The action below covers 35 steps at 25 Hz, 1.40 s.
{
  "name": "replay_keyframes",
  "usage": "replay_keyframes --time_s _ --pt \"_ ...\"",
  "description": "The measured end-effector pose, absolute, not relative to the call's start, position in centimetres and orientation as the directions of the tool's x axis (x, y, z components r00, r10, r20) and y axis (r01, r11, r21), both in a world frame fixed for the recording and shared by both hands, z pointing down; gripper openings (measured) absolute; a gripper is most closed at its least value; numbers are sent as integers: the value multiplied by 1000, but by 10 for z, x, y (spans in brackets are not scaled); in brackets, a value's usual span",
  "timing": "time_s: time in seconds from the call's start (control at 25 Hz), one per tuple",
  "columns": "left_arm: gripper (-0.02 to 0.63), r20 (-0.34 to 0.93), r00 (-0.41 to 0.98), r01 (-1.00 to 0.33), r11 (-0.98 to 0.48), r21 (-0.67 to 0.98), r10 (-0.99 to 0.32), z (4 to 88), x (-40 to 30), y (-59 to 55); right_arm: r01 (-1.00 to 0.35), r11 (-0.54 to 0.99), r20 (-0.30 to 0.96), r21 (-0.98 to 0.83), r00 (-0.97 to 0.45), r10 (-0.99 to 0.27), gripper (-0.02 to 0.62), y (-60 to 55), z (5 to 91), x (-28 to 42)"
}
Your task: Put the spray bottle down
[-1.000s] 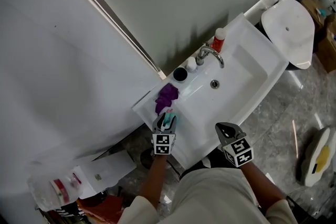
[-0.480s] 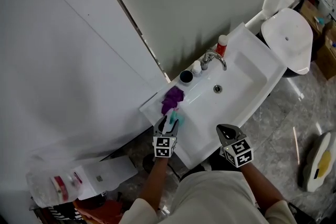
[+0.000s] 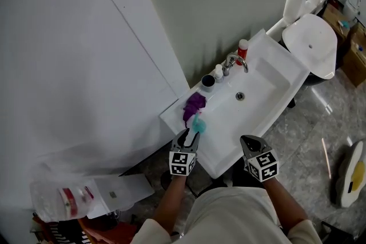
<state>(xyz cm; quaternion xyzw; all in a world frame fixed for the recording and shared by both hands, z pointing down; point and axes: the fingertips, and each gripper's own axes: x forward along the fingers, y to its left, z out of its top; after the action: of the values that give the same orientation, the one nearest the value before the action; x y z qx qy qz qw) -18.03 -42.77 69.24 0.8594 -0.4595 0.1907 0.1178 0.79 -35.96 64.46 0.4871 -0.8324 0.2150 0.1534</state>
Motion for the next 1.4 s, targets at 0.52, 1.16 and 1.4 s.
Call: replay_keyframes --time_s 0.52,1.16,1.4 --pt "116 382 424 -898 -437 55 -821 646 -195 -365 -841 507 404 -191 -538 -740 11 -331 625 6" --pt "47 372 210 -977 -176 124 -904 611 -137 -224 -687 698 352 -202 -716 -603 11 -258 606 55" --pt "18 359 131 -988 -91 127 -924 605 -122 -168 -620 753 344 -221 -772 -535 10 -221 608 65"
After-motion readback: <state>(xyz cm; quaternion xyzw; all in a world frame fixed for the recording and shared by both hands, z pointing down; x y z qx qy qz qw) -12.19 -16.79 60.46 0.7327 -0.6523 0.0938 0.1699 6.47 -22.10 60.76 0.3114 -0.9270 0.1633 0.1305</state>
